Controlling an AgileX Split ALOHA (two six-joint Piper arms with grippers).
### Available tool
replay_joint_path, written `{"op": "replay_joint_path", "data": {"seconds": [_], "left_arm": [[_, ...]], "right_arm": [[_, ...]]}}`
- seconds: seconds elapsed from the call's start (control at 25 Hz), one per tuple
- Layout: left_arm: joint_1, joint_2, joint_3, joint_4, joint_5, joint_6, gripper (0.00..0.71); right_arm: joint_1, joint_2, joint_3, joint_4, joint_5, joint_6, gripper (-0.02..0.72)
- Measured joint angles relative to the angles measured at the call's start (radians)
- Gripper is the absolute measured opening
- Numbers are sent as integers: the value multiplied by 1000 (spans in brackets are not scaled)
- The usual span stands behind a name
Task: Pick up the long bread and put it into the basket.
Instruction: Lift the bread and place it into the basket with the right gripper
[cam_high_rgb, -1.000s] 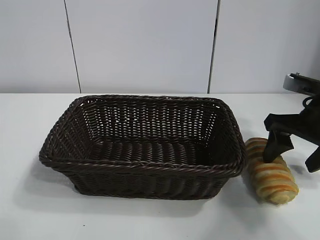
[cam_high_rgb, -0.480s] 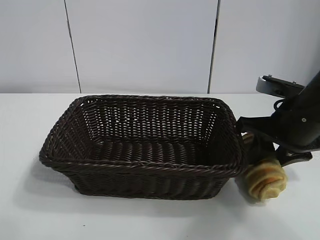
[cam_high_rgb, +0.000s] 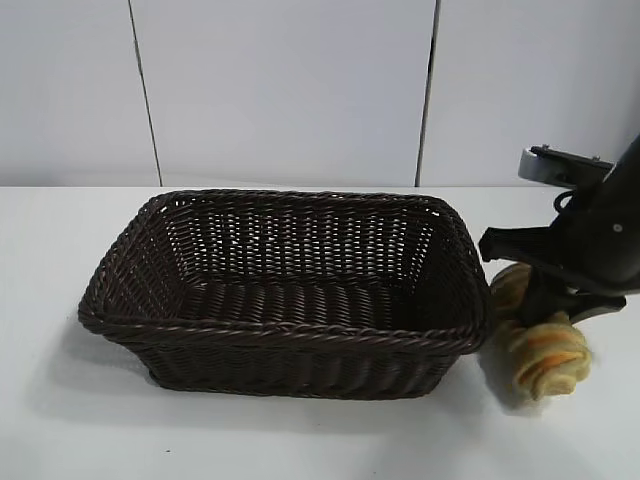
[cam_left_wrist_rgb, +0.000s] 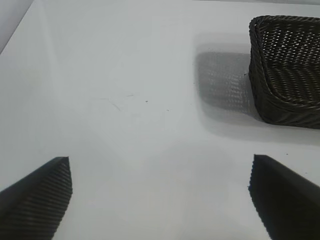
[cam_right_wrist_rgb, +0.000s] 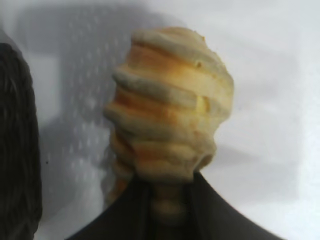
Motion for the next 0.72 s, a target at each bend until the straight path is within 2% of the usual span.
{"op": "replay_joint_path", "data": {"seconds": [0.12, 0.2, 0.32, 0.52, 0.72], "left_arm": [[0, 0, 0, 0, 0, 0, 694], [0, 0, 0, 0, 0, 0, 694], [0, 0, 0, 0, 0, 0, 694], [0, 0, 0, -1, 0, 0, 694], [0, 0, 0, -1, 0, 0, 694]], "right_arm": [[-2, -32, -108, -64, 106, 43, 94], [-2, -48, -179, -78, 172, 62, 94], [5, -53, -260, -82, 230, 68, 94], [102, -50, -295, -77, 248, 96, 94], [274, -7, -333, -67, 252, 125, 94]]}}
